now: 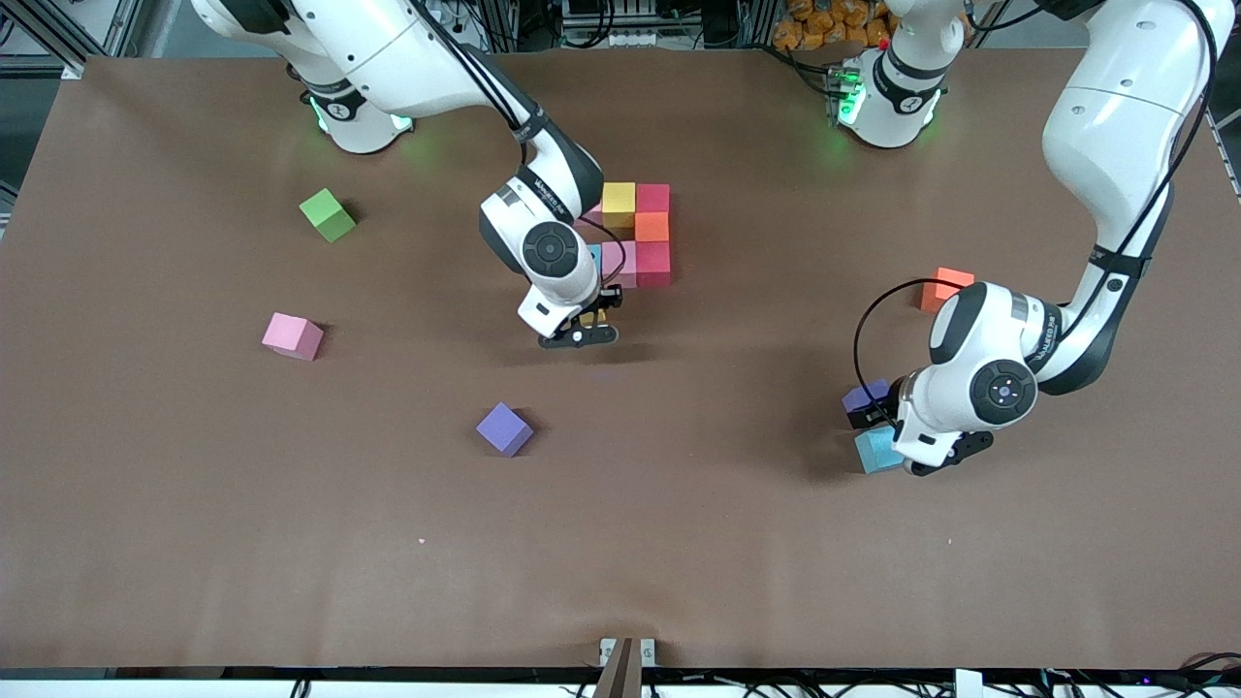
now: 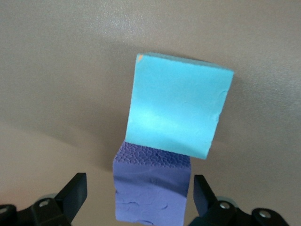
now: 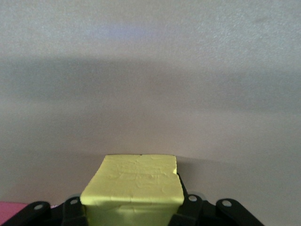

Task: Form number 2 with 11 blocks

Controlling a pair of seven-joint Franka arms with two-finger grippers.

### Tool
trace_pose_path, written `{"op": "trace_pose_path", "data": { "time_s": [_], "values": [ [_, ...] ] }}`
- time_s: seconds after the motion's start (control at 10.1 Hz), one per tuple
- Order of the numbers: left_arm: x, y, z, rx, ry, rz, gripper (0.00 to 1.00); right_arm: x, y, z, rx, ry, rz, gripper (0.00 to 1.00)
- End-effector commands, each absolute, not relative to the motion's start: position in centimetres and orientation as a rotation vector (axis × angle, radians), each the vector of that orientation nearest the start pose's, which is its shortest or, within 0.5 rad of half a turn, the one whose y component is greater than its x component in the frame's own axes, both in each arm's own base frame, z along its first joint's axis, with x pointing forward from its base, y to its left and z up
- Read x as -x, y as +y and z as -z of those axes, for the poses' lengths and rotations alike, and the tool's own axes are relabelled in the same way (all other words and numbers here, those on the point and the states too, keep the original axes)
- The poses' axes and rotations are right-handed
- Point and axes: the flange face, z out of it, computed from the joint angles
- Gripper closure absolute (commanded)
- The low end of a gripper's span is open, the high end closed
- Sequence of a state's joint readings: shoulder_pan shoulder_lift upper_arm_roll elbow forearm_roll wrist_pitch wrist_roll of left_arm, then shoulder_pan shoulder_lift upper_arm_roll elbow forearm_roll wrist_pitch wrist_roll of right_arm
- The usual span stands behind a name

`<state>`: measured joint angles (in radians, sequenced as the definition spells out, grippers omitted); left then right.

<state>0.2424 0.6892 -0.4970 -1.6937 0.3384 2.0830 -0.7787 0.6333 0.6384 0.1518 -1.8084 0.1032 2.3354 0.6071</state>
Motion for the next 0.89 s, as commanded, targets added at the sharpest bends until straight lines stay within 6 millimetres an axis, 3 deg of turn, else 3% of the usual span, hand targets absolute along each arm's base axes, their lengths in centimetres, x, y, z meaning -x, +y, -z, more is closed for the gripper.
{"op": "trace_pose_path", "data": {
  "time_s": [0.0, 0.4, 0.59, 0.79],
  "values": [
    [-64.4, -12.0, -20.9, 2.999, -0.559, -0.274, 0.00, -44.8, 45.1, -17.8, 3.081, -0.097, -0.280, 0.66],
    [-64.5, -12.4, -19.6, 3.006, -0.534, -0.251, 0.04, -44.5, 45.2, -17.8, 3.082, -0.105, -0.284, 0.66],
    [-64.5, -12.6, -19.7, 3.007, -0.531, -0.249, 0.35, -44.1, 45.2, -17.7, 3.087, -0.114, -0.288, 0.65],
    [-64.6, -12.6, -19.9, 3.009, -0.533, -0.240, 0.49, -44.1, 45.3, -17.8, 3.086, -0.116, -0.283, 0.64]
  ]
}}
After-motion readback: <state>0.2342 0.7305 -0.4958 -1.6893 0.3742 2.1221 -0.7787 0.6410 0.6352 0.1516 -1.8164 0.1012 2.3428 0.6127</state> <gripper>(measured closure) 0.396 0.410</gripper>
